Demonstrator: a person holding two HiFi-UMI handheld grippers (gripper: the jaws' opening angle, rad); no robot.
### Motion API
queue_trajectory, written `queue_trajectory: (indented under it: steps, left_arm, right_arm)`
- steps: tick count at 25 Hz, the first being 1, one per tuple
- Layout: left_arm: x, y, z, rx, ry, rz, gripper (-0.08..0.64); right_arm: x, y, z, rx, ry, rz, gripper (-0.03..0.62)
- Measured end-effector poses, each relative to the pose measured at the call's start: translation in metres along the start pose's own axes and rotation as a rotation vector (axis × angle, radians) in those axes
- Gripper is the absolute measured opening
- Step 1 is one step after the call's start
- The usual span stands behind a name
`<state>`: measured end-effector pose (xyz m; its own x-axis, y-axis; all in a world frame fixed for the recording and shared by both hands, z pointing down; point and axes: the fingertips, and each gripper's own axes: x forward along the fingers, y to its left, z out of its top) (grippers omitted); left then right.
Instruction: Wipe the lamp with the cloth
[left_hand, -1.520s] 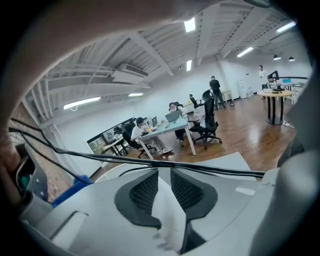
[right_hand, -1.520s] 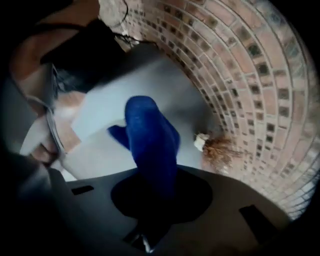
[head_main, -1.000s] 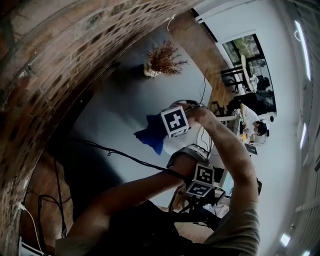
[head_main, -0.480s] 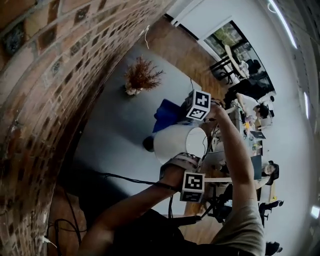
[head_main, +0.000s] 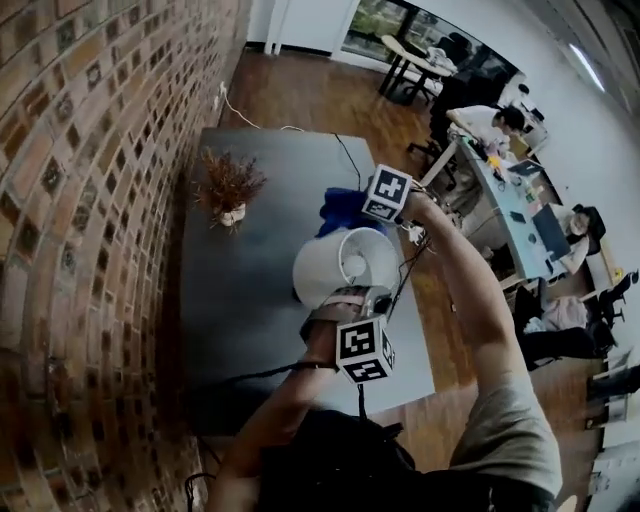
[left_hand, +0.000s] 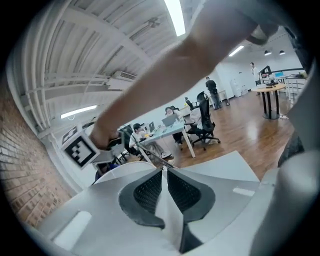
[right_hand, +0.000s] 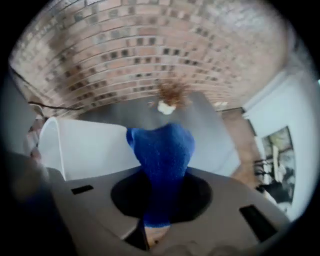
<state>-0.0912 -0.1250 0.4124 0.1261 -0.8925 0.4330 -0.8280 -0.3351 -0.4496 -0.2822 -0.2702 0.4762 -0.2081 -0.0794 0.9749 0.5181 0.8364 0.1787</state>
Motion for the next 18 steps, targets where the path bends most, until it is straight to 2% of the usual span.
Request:
queue_trajectory:
  steps: [1,3,5,6,8,10,13,15,17,18]
  left_arm:
    - [-0.001,0.010,-0.004,-0.012,-0.010,0.006,0.038]
    - [-0.002,0.035,-0.015,-0.053,-0.037,0.004,0.039]
    - [-0.005,0.060,-0.026,-0.110,-0.063,-0.025,0.038]
    - [-0.009,0.071,-0.030,-0.142,-0.071,-0.048,0.038]
    - [-0.017,0.086,-0.036,-0.189,-0.080,-0.097,0.038]
    - [-0.023,0.091,-0.036,-0.198,-0.077,-0.137,0.038]
    - [-0.022,0.085,-0.032,-0.188,-0.064,-0.172,0.038]
    - [-0.023,0.082,-0.027,-0.176,-0.048,-0.180,0.038]
    - [-0.028,0.084,-0.024,-0.152,-0.014,-0.166,0.054]
    - [-0.031,0.085,-0.022,-0.134,0.012,-0.163,0.091]
  right_arm:
    - [-0.017,-0.018,-0.011,0.098,-0.091,-0.104,0.063]
    - [-0.075,-0.030,-0.025,0.341,-0.416,-0.230,0.064]
    - [-0.126,-0.017,-0.058,0.612,-0.802,-0.253,0.063]
    - [-0.140,-0.001,-0.083,0.741,-0.960,-0.256,0.063]
    - [-0.145,0.044,-0.136,0.958,-1.151,-0.266,0.063]
    - [-0.112,0.097,-0.179,1.121,-1.224,-0.226,0.063]
    - [-0.026,0.171,-0.209,1.372,-1.258,-0.054,0.063]
    - [0.032,0.208,-0.195,1.519,-1.261,0.109,0.063]
    - [0.068,0.232,-0.156,1.562,-1.266,0.257,0.063]
    - [0.078,0.240,-0.135,1.557,-1.282,0.314,0.063]
